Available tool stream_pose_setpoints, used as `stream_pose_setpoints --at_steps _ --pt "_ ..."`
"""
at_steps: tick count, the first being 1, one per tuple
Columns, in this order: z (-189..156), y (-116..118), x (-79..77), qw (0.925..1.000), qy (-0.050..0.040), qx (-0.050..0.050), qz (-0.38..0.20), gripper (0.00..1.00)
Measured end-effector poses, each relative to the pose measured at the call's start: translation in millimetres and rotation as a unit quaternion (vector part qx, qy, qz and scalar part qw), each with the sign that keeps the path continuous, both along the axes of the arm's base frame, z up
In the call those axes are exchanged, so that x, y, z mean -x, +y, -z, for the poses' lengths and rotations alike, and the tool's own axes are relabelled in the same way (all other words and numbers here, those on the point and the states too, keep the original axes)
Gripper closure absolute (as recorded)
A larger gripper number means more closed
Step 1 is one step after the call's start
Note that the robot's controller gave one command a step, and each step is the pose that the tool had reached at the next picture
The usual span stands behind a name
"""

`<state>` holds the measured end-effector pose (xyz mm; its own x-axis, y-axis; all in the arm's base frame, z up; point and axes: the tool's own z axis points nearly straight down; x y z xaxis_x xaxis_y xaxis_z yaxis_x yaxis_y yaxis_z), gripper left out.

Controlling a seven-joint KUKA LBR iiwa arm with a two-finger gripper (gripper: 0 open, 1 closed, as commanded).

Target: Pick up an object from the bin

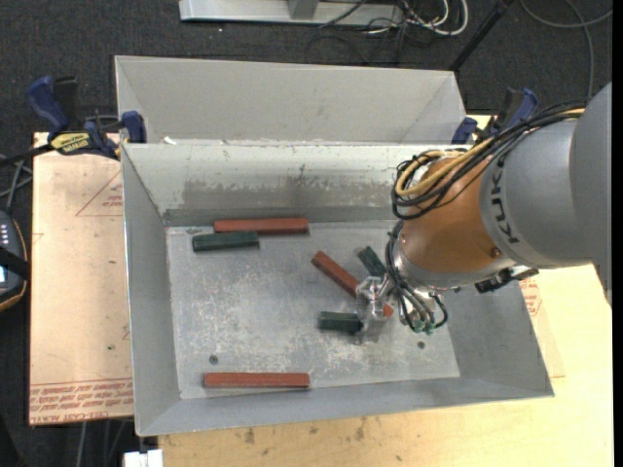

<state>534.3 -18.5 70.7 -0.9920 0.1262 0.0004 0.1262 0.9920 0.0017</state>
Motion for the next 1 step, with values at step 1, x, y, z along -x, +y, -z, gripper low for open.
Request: stream_pose_setpoints --at_steps 1 --pt "-175.8 45.9 -10.2 0.9996 -0.0038 0.000 -0.027 1.00"
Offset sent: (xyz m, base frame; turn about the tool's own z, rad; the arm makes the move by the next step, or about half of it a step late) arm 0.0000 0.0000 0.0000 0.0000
